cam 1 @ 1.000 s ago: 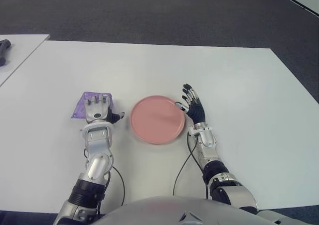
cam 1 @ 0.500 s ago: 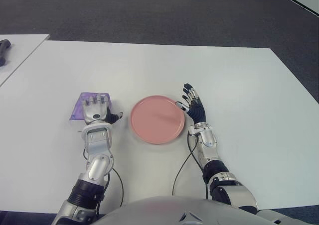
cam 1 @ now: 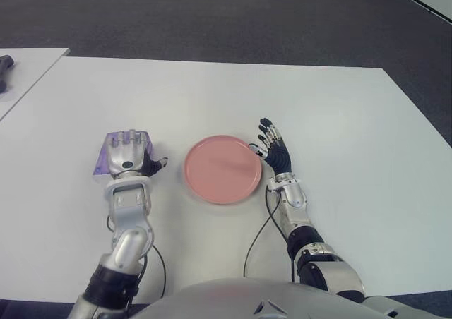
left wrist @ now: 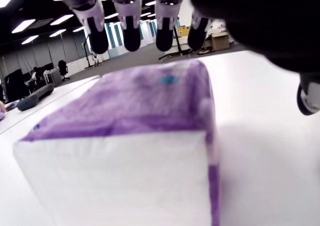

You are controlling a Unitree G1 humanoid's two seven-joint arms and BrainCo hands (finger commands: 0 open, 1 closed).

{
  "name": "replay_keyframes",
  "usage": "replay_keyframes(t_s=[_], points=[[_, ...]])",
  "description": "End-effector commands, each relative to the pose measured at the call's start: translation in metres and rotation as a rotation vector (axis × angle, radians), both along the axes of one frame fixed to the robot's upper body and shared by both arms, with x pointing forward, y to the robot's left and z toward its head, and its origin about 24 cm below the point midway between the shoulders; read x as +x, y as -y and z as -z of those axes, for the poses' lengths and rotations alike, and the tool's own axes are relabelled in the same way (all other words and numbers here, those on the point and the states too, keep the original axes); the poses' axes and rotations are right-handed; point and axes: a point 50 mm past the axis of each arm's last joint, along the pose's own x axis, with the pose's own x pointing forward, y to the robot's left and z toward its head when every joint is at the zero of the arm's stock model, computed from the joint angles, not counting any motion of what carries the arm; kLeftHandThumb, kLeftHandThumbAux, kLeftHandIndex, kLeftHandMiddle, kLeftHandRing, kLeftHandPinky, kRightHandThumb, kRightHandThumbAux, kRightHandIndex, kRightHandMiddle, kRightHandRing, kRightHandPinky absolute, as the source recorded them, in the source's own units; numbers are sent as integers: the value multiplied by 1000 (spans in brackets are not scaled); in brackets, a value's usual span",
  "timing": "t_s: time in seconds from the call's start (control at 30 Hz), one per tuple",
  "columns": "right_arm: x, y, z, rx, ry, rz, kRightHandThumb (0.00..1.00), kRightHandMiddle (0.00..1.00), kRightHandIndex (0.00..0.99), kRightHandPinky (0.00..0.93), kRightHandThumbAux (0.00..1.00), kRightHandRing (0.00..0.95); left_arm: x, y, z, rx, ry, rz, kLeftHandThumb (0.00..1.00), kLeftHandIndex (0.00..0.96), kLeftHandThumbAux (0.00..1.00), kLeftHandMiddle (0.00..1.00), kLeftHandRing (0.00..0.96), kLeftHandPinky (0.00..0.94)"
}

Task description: Put the tissue paper into the plate.

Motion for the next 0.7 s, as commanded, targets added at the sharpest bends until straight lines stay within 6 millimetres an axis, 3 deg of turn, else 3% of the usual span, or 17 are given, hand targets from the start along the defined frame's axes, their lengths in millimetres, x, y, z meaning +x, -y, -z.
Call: replay_keyframes(t_s=[0.03, 0.37, 0.7], points=[[-44, 13, 50, 27, -220, 64, 81, 17, 42, 44, 706, 2, -11, 2, -16, -9, 71, 27, 0, 0, 283, 0, 0, 0], [-44, 13, 50, 27, -220, 64, 81, 17, 42, 44, 706, 2, -16, -1, -33, -17, 244, 83, 4, 0, 310, 0, 0, 0], [-44, 13, 50, 28, -222, 64, 81, 17, 42, 44, 706, 2, -15, -7, -37, -20, 295, 92, 30, 0, 338, 0, 0, 0]])
